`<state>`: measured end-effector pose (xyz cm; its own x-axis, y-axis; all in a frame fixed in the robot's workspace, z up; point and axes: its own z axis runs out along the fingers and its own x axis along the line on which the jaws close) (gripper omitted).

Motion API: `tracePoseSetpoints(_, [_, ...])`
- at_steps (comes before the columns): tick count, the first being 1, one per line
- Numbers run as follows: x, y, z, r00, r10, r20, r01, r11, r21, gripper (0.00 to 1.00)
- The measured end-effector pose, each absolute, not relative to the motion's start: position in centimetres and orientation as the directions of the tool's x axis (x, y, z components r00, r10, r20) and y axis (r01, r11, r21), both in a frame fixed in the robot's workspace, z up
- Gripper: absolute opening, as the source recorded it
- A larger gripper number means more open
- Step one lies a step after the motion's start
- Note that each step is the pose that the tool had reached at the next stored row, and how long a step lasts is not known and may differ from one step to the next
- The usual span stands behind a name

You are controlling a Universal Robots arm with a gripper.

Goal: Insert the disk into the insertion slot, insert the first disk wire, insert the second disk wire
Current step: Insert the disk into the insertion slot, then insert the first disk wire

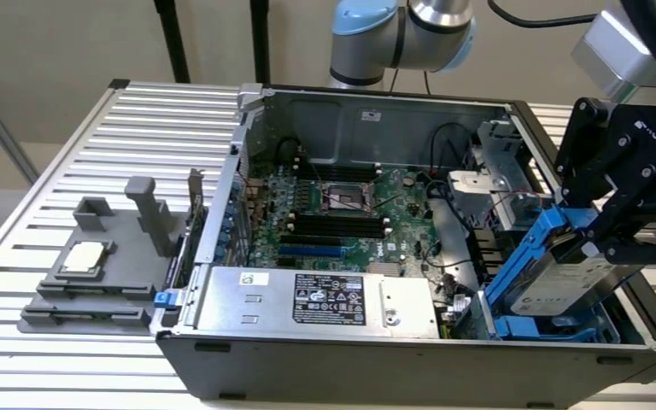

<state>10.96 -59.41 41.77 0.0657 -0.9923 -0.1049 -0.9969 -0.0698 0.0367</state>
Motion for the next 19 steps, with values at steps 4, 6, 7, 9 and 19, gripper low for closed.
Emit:
tracePoseSetpoints(4, [10.95, -59.40, 41.79, 0.070, -0.992, -0.104, -0.997, -0.074, 0.037, 0.38])
tracePoseSetpoints(6, [10.95, -59.40, 41.78, 0.072, -0.992, -0.104, -0.996, -0.076, 0.037, 0.38])
tracePoseSetpoints(7, [10.95, -59.40, 41.79, 0.073, -0.992, -0.104, -0.996, -0.077, 0.037, 0.38])
tracePoseSetpoints(9, [10.95, -59.40, 41.79, 0.073, -0.992, -0.104, -0.996, -0.077, 0.037, 0.38])
tracePoseSetpoints(19, [10.95, -59.40, 41.79, 0.073, -0.992, -0.104, -0.996, -0.077, 0.037, 0.38])
